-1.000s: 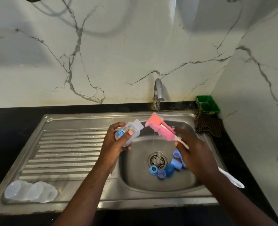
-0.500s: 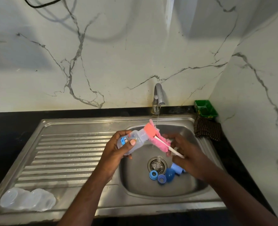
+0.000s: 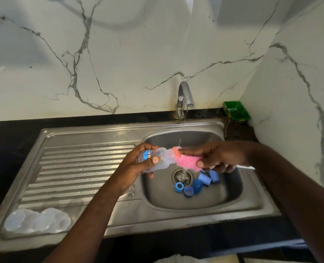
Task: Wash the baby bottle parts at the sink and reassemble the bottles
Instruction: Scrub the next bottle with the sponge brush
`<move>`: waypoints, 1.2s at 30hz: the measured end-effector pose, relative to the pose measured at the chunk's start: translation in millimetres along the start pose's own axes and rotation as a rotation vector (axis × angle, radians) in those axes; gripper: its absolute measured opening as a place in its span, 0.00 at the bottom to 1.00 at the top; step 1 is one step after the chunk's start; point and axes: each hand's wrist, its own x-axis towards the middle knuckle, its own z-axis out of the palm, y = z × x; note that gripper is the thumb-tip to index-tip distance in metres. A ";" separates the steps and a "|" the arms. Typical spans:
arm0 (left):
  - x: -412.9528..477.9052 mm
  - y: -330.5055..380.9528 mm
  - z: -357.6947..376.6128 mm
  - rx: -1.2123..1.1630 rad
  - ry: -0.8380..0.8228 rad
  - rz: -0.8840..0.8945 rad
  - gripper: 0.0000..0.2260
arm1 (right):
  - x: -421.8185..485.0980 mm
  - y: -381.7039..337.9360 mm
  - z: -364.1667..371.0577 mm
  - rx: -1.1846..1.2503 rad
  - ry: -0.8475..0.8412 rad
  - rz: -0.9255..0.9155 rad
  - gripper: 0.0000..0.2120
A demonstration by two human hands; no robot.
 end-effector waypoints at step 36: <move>36.2 31.2 -11.8 0.012 0.026 0.066 0.21 | 22.8 26.4 9.8 -0.311 0.396 0.001 0.08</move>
